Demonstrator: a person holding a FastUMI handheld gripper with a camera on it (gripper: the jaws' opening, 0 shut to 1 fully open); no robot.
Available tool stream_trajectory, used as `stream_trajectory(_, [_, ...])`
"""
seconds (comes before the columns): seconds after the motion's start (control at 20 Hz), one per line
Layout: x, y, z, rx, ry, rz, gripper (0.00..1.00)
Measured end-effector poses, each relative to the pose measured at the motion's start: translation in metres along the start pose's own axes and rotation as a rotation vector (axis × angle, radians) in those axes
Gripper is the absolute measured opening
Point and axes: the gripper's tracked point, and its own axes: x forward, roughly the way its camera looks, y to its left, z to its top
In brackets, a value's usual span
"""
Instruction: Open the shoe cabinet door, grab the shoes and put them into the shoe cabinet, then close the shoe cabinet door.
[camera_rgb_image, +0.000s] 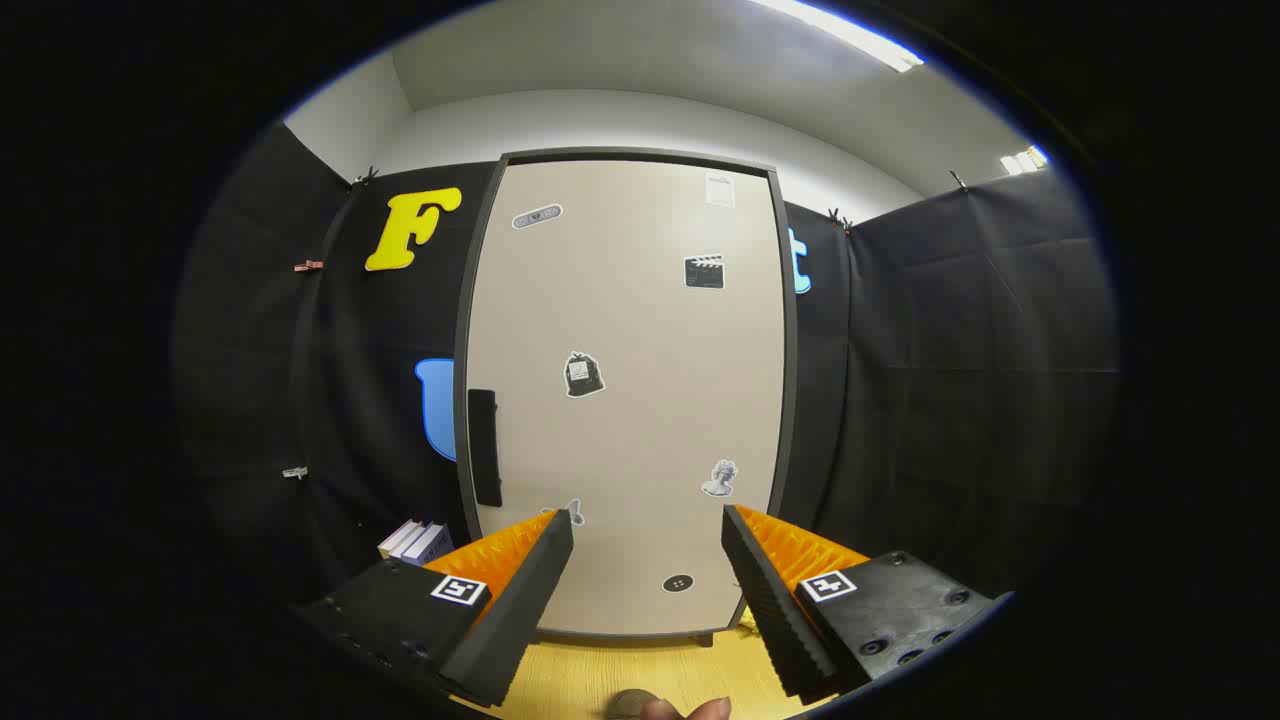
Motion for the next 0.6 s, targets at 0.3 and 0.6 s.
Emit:
stream_trajectory(0.3, [0.0012,0.0024,-0.0014,-0.006,0.001,0.001,0.98])
stream_trajectory(0.6, [0.0013,0.0021,-0.0010,-0.009,0.000,-0.004,0.98])
